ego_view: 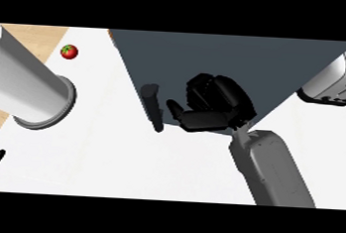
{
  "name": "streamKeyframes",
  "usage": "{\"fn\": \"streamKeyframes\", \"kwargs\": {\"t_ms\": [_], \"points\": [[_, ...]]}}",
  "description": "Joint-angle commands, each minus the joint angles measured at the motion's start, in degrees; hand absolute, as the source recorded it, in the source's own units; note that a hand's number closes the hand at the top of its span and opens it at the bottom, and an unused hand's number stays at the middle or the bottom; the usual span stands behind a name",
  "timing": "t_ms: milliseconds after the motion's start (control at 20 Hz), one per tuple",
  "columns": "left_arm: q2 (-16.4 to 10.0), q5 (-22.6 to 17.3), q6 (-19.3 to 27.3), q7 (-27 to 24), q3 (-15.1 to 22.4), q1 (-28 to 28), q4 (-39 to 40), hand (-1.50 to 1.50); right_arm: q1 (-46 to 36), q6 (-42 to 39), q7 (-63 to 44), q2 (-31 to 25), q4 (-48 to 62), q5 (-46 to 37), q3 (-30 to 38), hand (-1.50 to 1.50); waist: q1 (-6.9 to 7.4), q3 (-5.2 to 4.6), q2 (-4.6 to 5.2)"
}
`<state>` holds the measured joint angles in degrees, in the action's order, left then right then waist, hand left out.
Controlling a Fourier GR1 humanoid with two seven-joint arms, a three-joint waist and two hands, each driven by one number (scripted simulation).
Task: Pick up the bottled water, place it into the cabinet and close the cabinet
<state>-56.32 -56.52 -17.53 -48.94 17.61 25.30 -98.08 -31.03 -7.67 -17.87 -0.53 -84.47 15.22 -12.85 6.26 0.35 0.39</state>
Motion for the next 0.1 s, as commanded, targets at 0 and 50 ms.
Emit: {"fn": "streamKeyframes", "kwargs": {"t_ms": [0,50], "points": [[0.91,0.14,-1.16,-1.25,-0.31,0.37,-0.91,-1.50,-13.70,2.56,2.31,0.06,13.66,-1.31,7.71,1.50,-0.01,-0.37,0.95],[0.23,0.42,-2.46,-1.55,-1.28,0.23,1.14,-1.50,-14.58,3.96,1.99,0.51,13.97,-1.29,7.52,1.50,-0.61,-0.43,0.76]]}}
